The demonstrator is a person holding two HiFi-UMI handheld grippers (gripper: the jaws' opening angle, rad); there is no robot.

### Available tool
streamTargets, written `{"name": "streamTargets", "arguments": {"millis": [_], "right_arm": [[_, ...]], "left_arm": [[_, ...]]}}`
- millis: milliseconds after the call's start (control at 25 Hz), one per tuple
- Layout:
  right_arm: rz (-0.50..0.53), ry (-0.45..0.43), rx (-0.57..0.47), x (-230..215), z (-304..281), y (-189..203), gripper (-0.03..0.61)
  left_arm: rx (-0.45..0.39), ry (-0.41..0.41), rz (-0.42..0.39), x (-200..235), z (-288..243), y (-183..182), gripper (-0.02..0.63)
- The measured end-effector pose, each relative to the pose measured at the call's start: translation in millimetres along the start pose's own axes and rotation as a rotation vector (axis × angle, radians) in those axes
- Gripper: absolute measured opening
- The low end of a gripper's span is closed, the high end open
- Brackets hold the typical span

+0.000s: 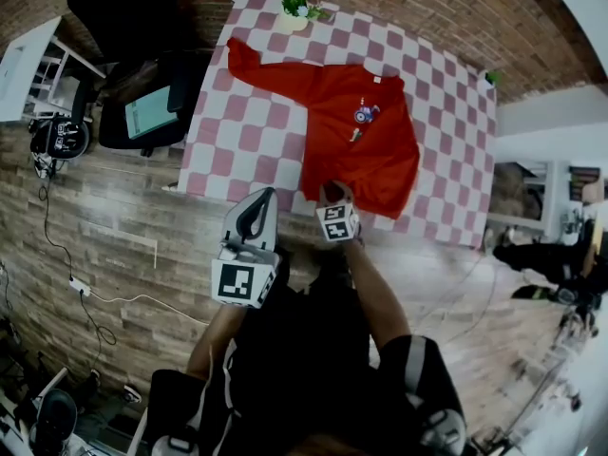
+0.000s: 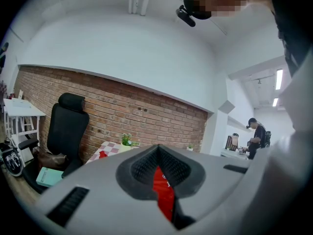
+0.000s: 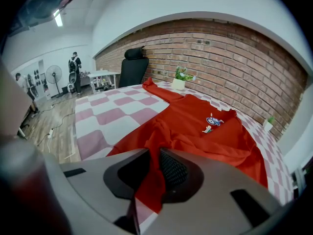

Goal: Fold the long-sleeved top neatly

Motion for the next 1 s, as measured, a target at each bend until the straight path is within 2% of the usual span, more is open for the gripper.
{"name": "streamTargets", "arguments": {"millis": [80, 160, 320, 480, 720, 1000], "right_arm": [[0.006, -0.012, 0.013, 2.4, 0.3, 0.4, 0.060], [-0.005, -0.040, 0.020, 5.6, 0.8, 0.5, 0.132], [-0.018, -0.035, 0.005, 8.0, 7.7, -4.6, 0.144], [-0.066, -0.012, -0.076, 3.4, 30.2, -21.9, 0.143], [-0.176, 0.005, -0.192, -17.0, 71.7, -52.5, 0.023], [-0.231, -0.040, -0.293, -45.0, 95.0, -85.1, 0.008]], "left_arm": [[0.001, 0.009, 0.001, 3.7, -0.1, -0.2, 0.006], [0.000, 0.019, 0.003, 6.3, -0.2, -0.6, 0.006], [0.002, 0.041, 0.012, 9.9, -0.9, 0.3, 0.006], [0.009, 0.055, 0.011, 11.6, -1.2, 0.3, 0.006], [-0.005, 0.042, 0.018, 7.5, -3.6, -1.6, 0.006], [-0.002, 0.004, -0.022, -1.7, -16.3, -4.2, 0.006]]}}
Point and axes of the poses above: the fingertips, and each gripper's own axes: z backward along the fingers, x to its left, y out of its underside, the point moved 5 cm from there along z, backward along the fingers, and after that the axes turned 5 degrees about z, right-handed, at the moved point
